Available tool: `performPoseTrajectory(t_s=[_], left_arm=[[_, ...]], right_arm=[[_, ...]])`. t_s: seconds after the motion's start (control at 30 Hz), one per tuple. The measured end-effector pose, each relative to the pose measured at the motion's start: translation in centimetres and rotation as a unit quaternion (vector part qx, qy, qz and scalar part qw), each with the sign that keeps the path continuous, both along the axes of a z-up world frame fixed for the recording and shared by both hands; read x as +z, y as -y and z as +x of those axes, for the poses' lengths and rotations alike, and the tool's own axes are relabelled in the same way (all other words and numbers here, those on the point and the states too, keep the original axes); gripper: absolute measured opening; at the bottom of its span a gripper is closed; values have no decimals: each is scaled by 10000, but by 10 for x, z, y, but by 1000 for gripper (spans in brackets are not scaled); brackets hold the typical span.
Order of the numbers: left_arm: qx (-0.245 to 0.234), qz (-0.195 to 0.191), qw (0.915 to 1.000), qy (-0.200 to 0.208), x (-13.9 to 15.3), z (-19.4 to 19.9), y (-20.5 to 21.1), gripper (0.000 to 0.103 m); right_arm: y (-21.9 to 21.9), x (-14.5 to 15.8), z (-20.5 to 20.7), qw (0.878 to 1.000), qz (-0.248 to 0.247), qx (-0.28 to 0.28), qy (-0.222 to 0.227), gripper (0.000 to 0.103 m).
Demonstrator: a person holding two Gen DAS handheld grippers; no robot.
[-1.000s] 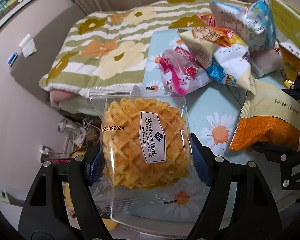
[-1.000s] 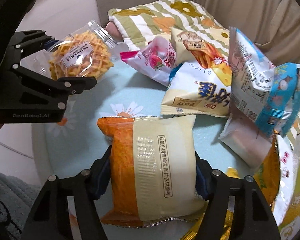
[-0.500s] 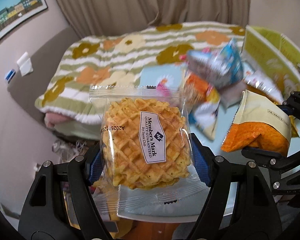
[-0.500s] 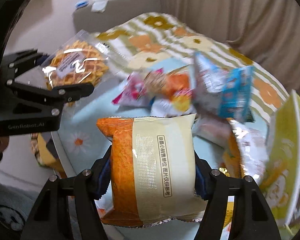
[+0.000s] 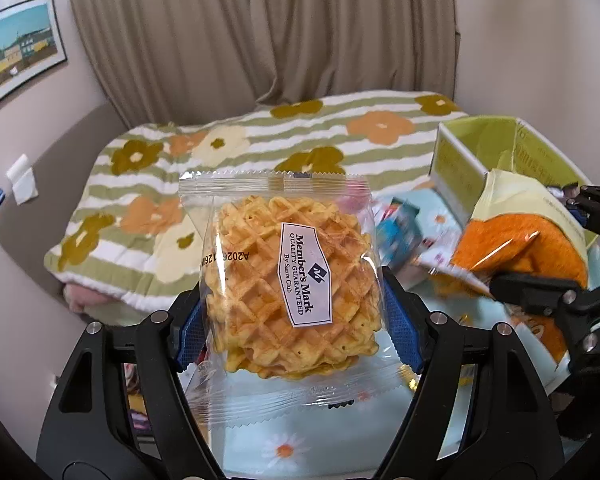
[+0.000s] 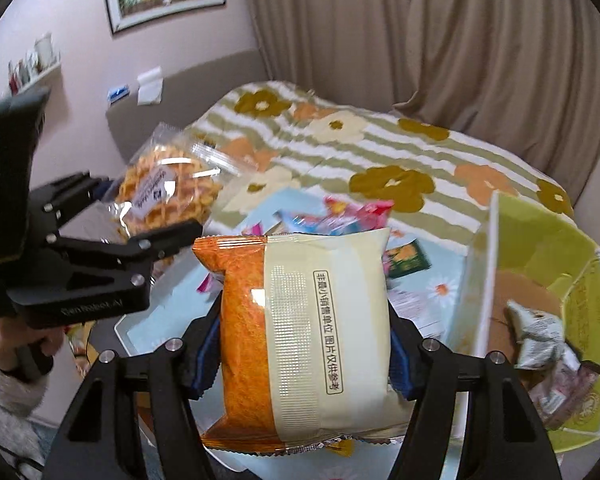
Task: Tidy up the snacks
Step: 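Drop the waffle into the box with the left tool while the right tool drops the orange bag in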
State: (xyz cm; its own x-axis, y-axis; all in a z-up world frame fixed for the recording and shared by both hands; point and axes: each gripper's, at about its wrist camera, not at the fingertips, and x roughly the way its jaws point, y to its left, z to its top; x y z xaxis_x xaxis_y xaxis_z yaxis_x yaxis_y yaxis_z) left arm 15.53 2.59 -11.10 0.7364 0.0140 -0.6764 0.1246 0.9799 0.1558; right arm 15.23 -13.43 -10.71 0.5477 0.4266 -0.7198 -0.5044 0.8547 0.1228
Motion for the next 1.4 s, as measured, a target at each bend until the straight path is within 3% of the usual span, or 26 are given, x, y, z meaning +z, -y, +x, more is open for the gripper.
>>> performPoseTrajectory(t_s=[0.4,0.6,0.8,0.97,1.17,1.4], left_arm=[[-355,-417,9985,70,32,47,125,73],[-543,-976,9933,-296,27,88,194,73],[-697,-1055,9890,-764,5,120,246,73],[-883,-1000,9841,-1170,-19,133,270,73],[-1053,-800,9813,-1401,-39,129,284,95],[-1056,-552,9837,-1350,-36,115,270,95]], right_arm=[[122,30,27,9987,61,-479,177,63],[192,31,50,9956,15,-935,72,63],[239,19,76,9916,-6,-1291,-109,63],[257,9,86,9880,96,-1519,-252,63],[268,1,91,9830,183,-1773,-443,63],[266,-6,96,9789,70,-1952,-605,63]])
